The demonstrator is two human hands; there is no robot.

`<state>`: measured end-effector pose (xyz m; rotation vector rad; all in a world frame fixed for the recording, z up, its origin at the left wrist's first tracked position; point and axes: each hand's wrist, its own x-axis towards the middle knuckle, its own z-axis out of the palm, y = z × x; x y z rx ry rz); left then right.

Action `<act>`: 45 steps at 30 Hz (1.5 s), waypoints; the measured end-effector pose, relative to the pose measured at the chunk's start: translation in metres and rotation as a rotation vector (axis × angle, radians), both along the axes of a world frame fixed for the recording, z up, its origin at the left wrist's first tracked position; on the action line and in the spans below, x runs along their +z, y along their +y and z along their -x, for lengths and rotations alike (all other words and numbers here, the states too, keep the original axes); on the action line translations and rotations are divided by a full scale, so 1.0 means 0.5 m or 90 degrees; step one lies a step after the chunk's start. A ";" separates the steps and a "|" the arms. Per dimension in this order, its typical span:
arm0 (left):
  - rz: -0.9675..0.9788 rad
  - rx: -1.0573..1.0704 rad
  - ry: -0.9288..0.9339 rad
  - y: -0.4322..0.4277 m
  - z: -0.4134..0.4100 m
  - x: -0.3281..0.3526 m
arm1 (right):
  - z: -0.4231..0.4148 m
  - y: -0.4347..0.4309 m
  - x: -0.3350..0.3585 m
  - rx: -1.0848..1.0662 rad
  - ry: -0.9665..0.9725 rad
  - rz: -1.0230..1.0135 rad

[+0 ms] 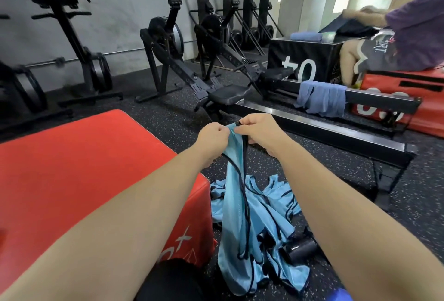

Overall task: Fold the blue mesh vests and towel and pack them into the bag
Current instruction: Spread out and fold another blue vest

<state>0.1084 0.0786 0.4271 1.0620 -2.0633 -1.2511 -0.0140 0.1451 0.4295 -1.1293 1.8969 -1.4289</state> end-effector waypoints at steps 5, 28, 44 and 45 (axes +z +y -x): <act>0.142 -0.043 0.000 -0.001 0.013 0.005 | -0.003 0.006 0.023 0.071 0.043 -0.010; -0.073 -0.083 0.093 -0.008 -0.033 -0.076 | -0.012 -0.032 0.102 0.013 0.169 0.100; 0.195 0.030 -0.171 -0.090 -0.089 -0.099 | 0.026 -0.075 0.126 -0.077 0.150 0.222; 0.205 0.026 -0.138 -0.097 -0.086 -0.080 | 0.027 -0.072 0.122 -0.016 0.183 0.172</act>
